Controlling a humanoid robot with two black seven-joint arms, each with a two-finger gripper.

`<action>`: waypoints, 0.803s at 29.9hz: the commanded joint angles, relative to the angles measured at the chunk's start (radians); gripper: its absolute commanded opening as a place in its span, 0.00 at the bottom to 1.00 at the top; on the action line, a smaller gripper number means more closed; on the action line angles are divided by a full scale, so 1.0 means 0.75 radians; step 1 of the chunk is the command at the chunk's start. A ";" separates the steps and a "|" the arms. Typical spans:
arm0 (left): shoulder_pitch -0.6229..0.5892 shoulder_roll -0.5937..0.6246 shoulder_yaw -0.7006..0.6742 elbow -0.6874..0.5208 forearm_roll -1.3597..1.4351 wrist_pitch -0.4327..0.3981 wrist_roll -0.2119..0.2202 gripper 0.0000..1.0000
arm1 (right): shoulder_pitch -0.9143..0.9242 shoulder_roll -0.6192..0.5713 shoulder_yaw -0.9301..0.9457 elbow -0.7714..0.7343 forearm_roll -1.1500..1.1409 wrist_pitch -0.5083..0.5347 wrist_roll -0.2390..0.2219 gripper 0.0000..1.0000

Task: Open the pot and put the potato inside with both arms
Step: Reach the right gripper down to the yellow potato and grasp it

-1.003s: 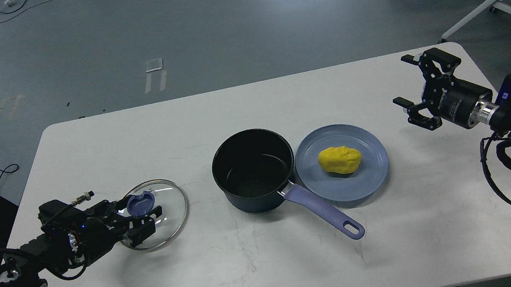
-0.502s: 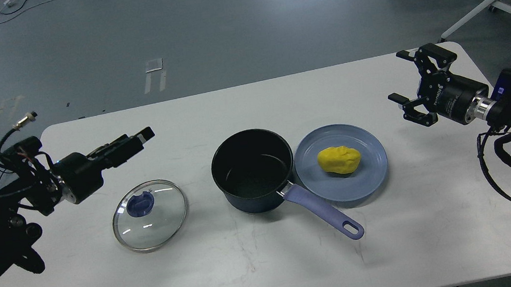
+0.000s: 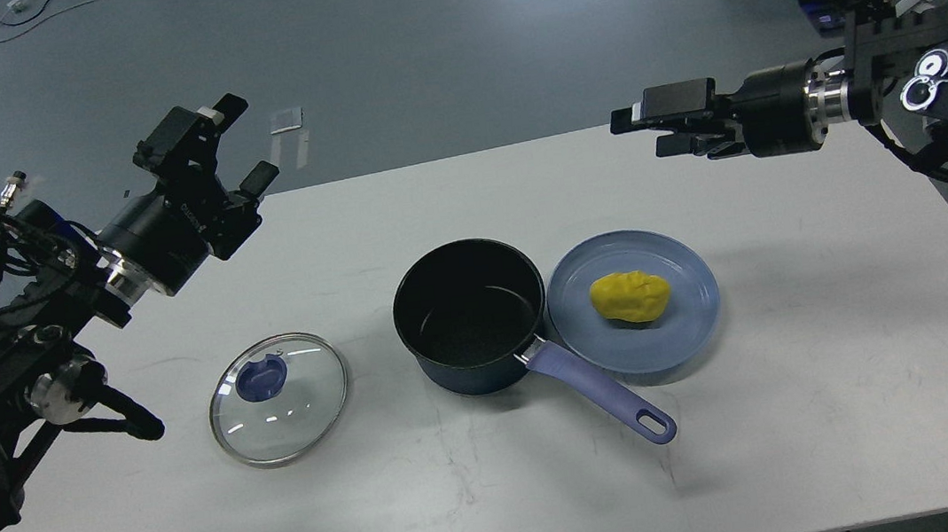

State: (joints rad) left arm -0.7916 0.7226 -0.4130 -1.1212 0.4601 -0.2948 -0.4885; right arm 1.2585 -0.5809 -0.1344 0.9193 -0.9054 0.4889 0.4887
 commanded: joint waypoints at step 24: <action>0.002 -0.053 -0.028 0.000 -0.008 -0.026 0.000 0.98 | 0.224 0.554 -0.819 -0.123 -0.664 -0.378 0.000 1.00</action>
State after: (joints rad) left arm -0.7908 0.6819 -0.4300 -1.1211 0.4530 -0.3147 -0.4887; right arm 1.4398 -0.1918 -0.7246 0.8345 -1.4062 0.2305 0.4889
